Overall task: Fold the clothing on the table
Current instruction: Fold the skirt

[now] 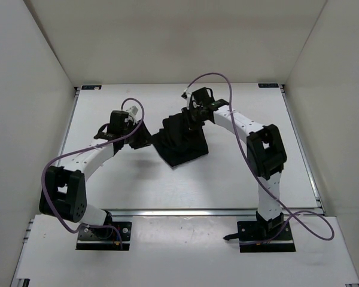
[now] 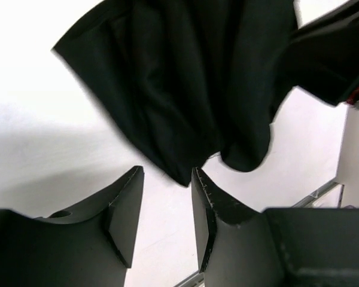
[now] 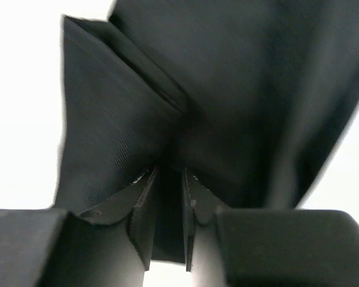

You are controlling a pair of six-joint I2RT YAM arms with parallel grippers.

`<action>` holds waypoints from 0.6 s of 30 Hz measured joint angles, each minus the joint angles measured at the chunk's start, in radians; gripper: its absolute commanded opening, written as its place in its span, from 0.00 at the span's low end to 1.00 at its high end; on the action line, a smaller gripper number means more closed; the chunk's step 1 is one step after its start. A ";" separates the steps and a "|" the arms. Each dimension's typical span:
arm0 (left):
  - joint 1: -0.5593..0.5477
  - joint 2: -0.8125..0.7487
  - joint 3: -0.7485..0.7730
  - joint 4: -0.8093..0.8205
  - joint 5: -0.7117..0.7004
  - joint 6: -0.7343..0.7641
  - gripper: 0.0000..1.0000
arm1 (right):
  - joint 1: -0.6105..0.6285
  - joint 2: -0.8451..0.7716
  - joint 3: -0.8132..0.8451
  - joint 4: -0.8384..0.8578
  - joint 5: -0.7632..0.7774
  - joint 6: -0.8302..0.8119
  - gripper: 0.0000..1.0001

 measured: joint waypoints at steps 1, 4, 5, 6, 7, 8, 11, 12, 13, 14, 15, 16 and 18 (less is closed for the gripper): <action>0.003 -0.001 -0.010 -0.004 0.000 0.000 0.49 | 0.016 0.024 0.039 -0.009 0.002 -0.003 0.18; 0.020 -0.008 -0.026 -0.019 -0.006 0.001 0.51 | 0.062 0.066 0.117 -0.018 0.001 -0.016 0.18; 0.026 -0.014 -0.031 -0.022 -0.008 0.002 0.52 | 0.078 0.069 0.127 -0.013 0.000 -0.019 0.18; 0.032 -0.022 -0.037 -0.022 -0.011 0.002 0.52 | 0.092 0.069 0.128 -0.011 -0.002 -0.021 0.19; 0.035 -0.031 -0.041 -0.024 -0.012 0.001 0.53 | 0.107 0.067 0.127 -0.012 -0.007 -0.021 0.19; 0.039 -0.038 -0.043 -0.026 -0.014 0.001 0.54 | 0.120 0.066 0.122 -0.006 -0.010 -0.021 0.19; 0.042 -0.045 -0.042 -0.019 -0.019 0.001 0.57 | 0.155 0.052 0.053 0.026 -0.023 -0.017 0.18; 0.040 -0.044 -0.042 -0.019 -0.019 0.001 0.59 | 0.164 0.047 0.023 0.028 -0.029 -0.013 0.18; 0.039 -0.043 -0.042 -0.019 -0.019 0.000 0.59 | 0.170 0.043 -0.003 0.027 -0.036 -0.009 0.18; 0.037 -0.041 -0.040 -0.022 -0.019 0.000 0.60 | 0.173 0.042 -0.026 0.027 -0.043 -0.002 0.19; 0.033 -0.039 -0.035 -0.023 -0.019 0.000 0.60 | 0.172 0.042 -0.044 0.026 -0.045 0.003 0.19; 0.030 -0.034 -0.029 -0.021 -0.019 -0.001 0.60 | 0.167 0.040 -0.058 0.024 -0.047 0.007 0.19; 0.021 -0.025 -0.015 -0.018 -0.019 -0.005 0.60 | 0.148 0.029 -0.066 0.023 -0.049 0.013 0.20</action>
